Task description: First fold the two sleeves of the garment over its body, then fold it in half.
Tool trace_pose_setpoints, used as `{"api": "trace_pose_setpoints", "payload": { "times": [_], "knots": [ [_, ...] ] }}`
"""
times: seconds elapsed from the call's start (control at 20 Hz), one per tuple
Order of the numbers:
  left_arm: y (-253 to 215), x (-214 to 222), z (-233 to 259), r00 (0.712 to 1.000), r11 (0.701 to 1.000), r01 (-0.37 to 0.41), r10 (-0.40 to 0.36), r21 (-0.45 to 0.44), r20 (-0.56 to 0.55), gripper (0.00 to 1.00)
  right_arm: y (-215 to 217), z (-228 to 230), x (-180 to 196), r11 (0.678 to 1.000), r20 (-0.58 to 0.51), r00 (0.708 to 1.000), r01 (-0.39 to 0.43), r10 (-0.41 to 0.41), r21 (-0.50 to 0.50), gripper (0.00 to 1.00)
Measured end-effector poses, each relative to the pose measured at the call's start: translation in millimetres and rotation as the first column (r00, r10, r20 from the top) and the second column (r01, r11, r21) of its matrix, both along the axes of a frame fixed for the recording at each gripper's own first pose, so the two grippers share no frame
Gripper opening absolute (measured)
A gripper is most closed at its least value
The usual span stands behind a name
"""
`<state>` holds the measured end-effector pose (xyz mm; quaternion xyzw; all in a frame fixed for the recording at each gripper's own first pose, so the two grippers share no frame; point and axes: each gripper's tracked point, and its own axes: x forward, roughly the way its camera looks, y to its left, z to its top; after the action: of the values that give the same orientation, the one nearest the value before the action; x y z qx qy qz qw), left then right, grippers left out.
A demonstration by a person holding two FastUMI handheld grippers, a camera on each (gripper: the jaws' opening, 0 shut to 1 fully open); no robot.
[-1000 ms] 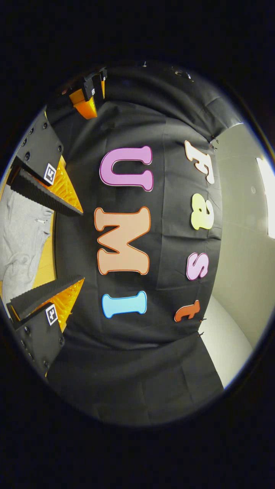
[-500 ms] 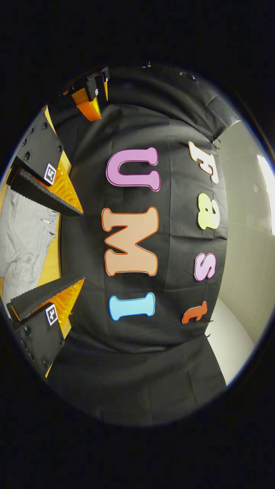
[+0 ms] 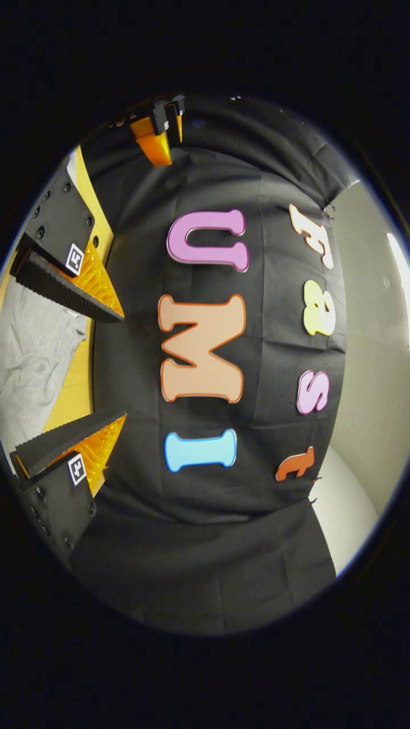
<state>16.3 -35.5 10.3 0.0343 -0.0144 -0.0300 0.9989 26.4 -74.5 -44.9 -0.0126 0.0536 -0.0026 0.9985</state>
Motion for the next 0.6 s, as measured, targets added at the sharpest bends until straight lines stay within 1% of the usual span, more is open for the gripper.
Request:
{"api": "trace_pose_setpoints", "payload": {
  "times": [0.05,0.1,0.15,0.3,0.35,0.45,0.5,0.6],
  "knots": [
    [-3,2,0,1.000,1.000,0.010,-0.010,0.002,0.000,0.95,-27,-13,-1,0.999,-0.032,0.999,0.043,-0.044,-0.017,0.97],
    [-5,3,-2,1.000,1.000,0.016,-0.016,0.000,-0.004,0.99,-44,-23,-3,0.997,-0.049,0.996,0.069,-0.071,-0.037,0.97],
    [-7,3,-4,1.000,1.000,0.022,-0.022,-0.006,-0.009,0.95,-67,-38,-7,0.993,-0.077,0.992,0.096,-0.101,-0.065,0.97],
    [-12,4,-15,0.999,0.999,0.035,-0.036,-0.015,-0.036,0.96,-115,-68,-14,0.979,-0.139,0.974,0.160,-0.177,-0.127,0.97],
    [-15,6,-18,0.998,0.999,0.040,-0.041,-0.015,-0.046,0.96,-134,-86,-17,0.972,-0.175,0.964,0.175,-0.202,-0.157,0.97],
    [-17,5,-19,0.998,0.999,0.044,-0.045,-0.014,-0.051,0.96,-159,-113,-25,0.960,-0.234,0.943,0.188,-0.236,-0.209,0.98],
    [-18,6,-19,0.998,0.999,0.046,-0.046,-0.015,-0.051,0.99,-172,-124,-31,0.953,-0.261,0.930,0.202,-0.260,-0.227,0.98],
    [-16,5,-17,0.998,0.999,0.041,-0.041,-0.012,-0.046,0.99,-198,-153,-44,0.943,-0.324,0.897,0.231,-0.301,-0.238,0.98]
  ]
}}
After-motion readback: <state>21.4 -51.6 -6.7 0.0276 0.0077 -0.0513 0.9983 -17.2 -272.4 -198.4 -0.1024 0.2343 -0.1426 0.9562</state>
